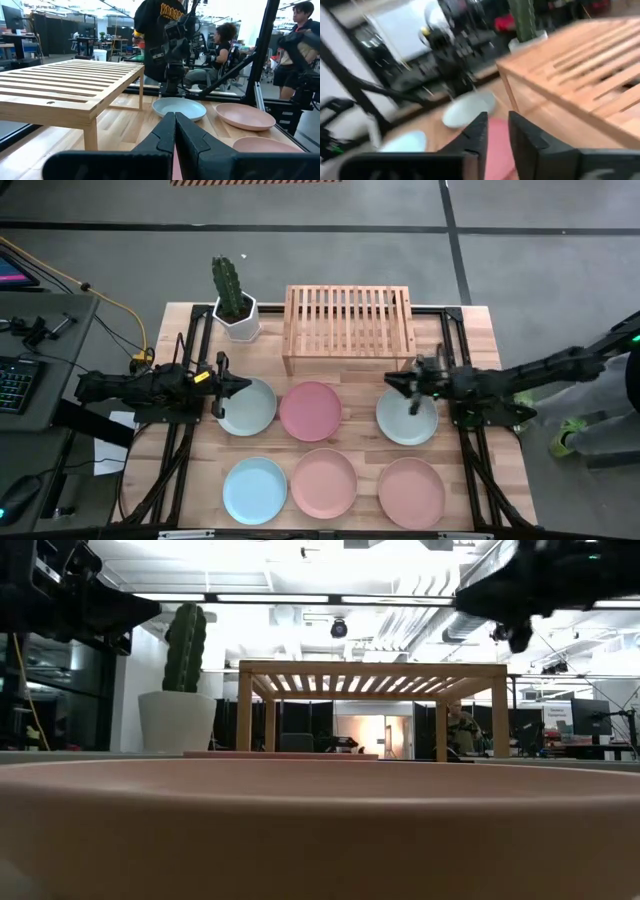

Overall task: Place and stack plates onto a shelf
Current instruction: Put the pink plate on the shelf

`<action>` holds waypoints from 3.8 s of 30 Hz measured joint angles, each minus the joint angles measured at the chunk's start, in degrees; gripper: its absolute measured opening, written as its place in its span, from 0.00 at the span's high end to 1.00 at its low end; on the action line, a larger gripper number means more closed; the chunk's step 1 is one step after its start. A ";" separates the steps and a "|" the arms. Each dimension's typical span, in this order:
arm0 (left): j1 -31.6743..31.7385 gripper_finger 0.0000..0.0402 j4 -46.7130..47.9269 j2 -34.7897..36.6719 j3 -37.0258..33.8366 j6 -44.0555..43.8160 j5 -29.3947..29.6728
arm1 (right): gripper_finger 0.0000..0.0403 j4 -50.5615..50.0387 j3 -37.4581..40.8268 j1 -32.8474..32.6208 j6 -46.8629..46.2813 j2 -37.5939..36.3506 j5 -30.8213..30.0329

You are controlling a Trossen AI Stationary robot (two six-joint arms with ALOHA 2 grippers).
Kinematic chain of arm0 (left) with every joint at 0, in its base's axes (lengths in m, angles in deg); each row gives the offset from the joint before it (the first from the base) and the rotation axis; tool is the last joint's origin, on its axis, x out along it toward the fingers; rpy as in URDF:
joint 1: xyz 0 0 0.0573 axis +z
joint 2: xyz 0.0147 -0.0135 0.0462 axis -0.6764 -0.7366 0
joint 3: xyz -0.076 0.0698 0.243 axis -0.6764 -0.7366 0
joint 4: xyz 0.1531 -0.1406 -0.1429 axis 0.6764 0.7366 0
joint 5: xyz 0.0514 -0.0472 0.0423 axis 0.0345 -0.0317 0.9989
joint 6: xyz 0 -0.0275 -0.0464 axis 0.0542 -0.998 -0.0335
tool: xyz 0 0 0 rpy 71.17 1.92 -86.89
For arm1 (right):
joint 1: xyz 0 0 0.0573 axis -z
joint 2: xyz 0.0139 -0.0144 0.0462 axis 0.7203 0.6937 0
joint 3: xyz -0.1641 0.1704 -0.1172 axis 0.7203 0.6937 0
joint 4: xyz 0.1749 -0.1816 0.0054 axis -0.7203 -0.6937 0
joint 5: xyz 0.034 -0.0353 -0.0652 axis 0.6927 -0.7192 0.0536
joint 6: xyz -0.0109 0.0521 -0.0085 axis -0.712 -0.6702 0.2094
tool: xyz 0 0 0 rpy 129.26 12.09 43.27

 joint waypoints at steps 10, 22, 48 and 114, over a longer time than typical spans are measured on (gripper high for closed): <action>0.00 1.00 0.00 0.00 0.00 -0.56 0.00 | 0.63 -11.05 -18.09 -0.17 -12.14 31.00 -1.39; 0.00 1.00 0.00 0.00 0.00 -2.97 0.00 | 0.63 -22.46 -31.71 0.15 -28.82 54.43 -2.75; 0.00 1.00 0.01 0.01 0.00 -2.95 0.00 | 0.69 -15.47 -31.97 1.29 -30.72 59.32 2.90; -0.02 1.00 0.02 0.02 -0.02 -4.42 0.02 | 0.81 -29.76 -18.51 1.88 -27.58 37.48 3.53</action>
